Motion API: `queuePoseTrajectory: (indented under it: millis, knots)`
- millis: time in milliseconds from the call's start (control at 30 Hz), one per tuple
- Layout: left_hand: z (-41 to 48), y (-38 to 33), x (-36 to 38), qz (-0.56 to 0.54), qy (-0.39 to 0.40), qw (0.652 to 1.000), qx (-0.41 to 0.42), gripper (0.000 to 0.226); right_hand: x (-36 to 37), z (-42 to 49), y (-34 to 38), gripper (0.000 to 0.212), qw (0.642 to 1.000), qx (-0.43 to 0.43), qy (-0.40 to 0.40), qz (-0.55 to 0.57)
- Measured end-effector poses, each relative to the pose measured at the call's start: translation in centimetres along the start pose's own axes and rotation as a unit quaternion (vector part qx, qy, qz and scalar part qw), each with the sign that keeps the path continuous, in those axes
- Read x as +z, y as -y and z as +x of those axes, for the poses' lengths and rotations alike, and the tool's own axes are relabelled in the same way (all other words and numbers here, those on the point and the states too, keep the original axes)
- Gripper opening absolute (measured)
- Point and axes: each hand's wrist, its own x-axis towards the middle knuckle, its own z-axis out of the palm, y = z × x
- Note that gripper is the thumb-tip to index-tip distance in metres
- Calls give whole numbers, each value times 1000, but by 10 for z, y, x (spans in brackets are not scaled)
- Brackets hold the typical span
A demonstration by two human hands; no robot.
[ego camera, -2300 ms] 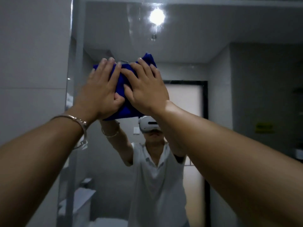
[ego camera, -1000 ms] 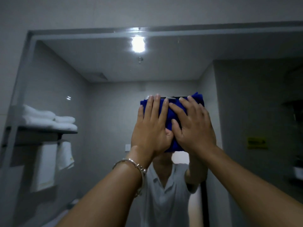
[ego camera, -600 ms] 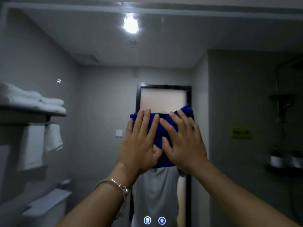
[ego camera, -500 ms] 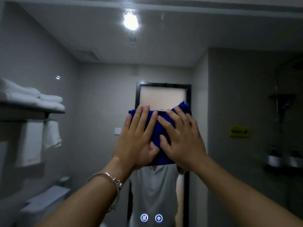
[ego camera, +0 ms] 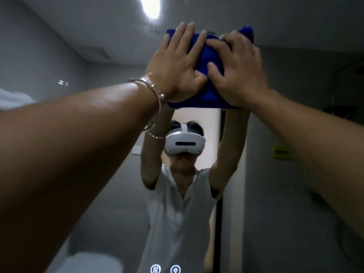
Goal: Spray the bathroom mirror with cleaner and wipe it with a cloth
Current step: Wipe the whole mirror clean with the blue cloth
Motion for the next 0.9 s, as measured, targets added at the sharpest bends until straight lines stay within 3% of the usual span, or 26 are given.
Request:
queuePoseTrajectory:
  millis: [400,700,900]
  knots:
    - [-21,-64,9,-24,22,999,-43,77,-8,-52,-19,56,999,33,-12,37]
    - [-96,-122,5,-62,163,985,-14,69,-28,-161,-5,50,991,82,109,1]
    - [-102,-145,-28,31,185,981,-48,69,-68,-152,18,53,970,94,224,-11]
